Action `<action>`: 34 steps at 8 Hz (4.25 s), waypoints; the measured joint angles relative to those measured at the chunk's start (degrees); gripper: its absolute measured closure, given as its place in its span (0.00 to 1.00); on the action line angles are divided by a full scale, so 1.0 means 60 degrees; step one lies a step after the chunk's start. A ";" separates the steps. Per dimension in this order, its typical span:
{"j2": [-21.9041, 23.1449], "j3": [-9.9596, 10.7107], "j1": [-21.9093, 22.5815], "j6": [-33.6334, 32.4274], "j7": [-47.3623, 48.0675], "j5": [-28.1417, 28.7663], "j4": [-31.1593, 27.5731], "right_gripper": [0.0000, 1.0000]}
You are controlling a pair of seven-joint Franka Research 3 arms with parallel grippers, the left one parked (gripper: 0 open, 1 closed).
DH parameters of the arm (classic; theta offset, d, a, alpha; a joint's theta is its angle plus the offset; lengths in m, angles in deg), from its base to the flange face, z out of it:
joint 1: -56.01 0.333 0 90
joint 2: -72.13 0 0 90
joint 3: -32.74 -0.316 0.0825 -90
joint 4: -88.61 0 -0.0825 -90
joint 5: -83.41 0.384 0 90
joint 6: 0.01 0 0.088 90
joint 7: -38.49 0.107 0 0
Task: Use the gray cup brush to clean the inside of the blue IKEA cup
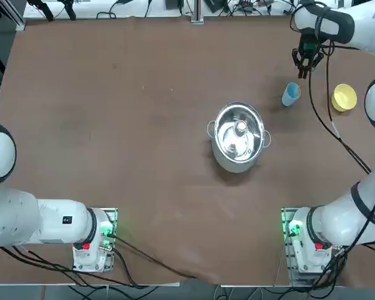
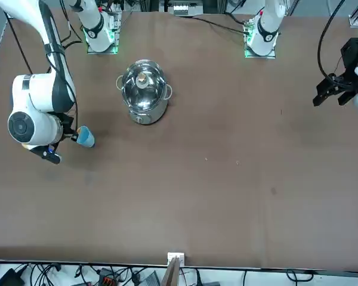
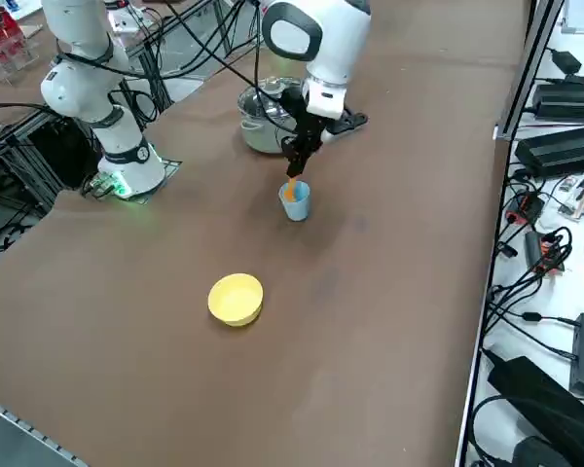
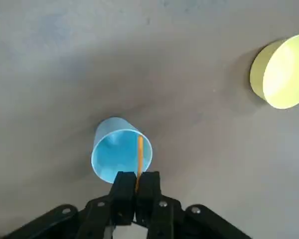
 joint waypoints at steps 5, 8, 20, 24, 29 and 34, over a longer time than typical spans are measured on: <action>-0.0285 -0.0157 0.0132 0.0058 0.0103 0.0590 0.0390 0.96; -0.0318 -0.0185 0.0344 -0.0450 0.0253 0.0600 0.0397 0.96; -0.0978 -0.0162 -0.0101 -0.0619 0.0751 0.0312 0.1243 0.96; -0.1074 -0.0257 0.0409 -0.0818 0.1353 0.0492 0.1302 0.96; -0.1073 -0.0091 0.0294 -0.1425 0.1356 0.0455 0.1325 0.96; -0.1080 -0.0063 0.0078 -0.1434 0.1254 -0.0099 0.1761 0.96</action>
